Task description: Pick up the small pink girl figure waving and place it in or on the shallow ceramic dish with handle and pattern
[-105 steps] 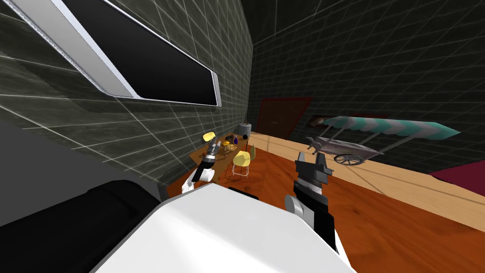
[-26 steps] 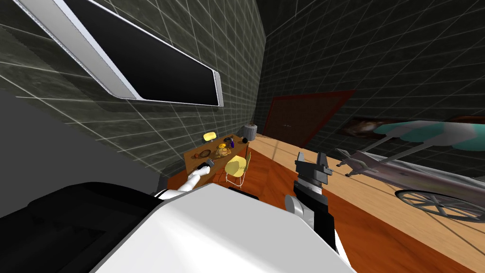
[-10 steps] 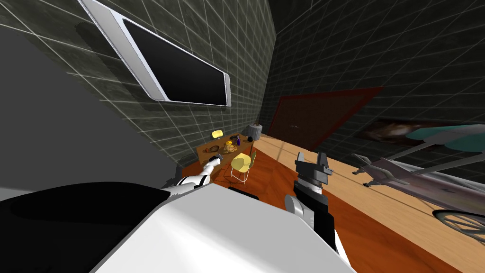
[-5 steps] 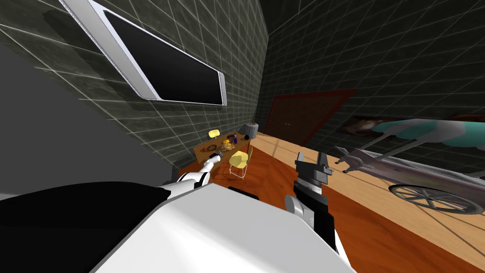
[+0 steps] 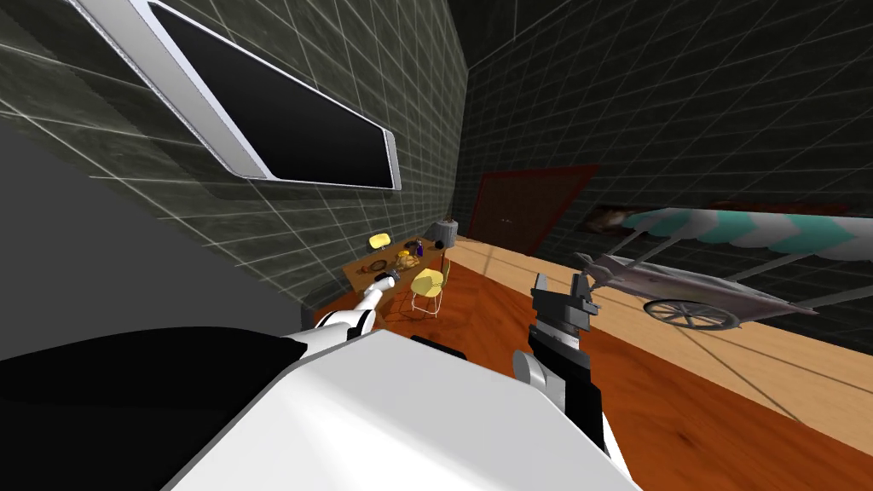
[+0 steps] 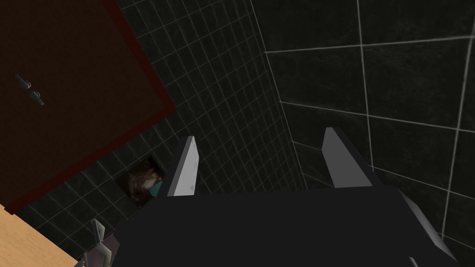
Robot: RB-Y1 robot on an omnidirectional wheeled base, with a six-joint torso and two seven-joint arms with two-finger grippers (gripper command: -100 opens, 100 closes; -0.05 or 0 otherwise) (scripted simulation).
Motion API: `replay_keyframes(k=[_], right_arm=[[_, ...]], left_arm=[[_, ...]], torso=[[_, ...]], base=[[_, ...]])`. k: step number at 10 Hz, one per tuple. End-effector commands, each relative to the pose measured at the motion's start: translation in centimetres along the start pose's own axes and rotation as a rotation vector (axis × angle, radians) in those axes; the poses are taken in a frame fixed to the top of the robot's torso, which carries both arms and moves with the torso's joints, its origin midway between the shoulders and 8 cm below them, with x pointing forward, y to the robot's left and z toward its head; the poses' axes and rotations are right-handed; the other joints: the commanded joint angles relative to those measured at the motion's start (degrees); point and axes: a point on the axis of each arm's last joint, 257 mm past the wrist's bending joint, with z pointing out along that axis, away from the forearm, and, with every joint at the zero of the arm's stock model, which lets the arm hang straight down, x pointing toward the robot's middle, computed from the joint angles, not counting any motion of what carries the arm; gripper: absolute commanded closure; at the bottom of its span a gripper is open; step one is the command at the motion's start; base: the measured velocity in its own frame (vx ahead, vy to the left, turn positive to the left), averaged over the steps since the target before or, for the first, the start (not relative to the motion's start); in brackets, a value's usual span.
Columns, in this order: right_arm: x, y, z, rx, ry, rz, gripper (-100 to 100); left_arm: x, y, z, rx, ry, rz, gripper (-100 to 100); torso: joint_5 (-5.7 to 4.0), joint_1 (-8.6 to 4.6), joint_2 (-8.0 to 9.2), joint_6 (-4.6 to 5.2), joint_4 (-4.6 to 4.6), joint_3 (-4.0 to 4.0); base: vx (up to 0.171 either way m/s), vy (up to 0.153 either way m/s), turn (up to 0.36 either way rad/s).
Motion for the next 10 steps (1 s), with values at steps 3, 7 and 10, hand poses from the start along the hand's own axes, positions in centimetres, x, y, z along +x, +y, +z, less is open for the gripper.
replay_keyframes(k=[3,7,10], right_arm=[[0.0,0.0,0.0,0.000,0.000,0.000,0],[0.0,0.0,0.0,0.000,0.000,0.000,0],[0.0,0.0,0.0,0.000,0.000,-0.001,0]], left_arm=[[-1.2,-1.9,-0.4,-0.014,-0.015,0.016,100],[-4.6,-5.0,-1.1,-0.021,-0.065,0.021,100],[-7.1,-7.2,-1.5,-0.008,-0.103,-0.005,100]], torso=[[0.02,0.11,0.01,-0.03,-0.01,0.00],[0.07,0.38,0.00,-0.04,-0.03,-0.01],[0.05,0.44,-0.71,-0.13,-0.15,-0.39]], base=[[-0.156,0.080,-0.237],[-0.153,0.103,-0.224],[0.037,0.086,-0.039]])
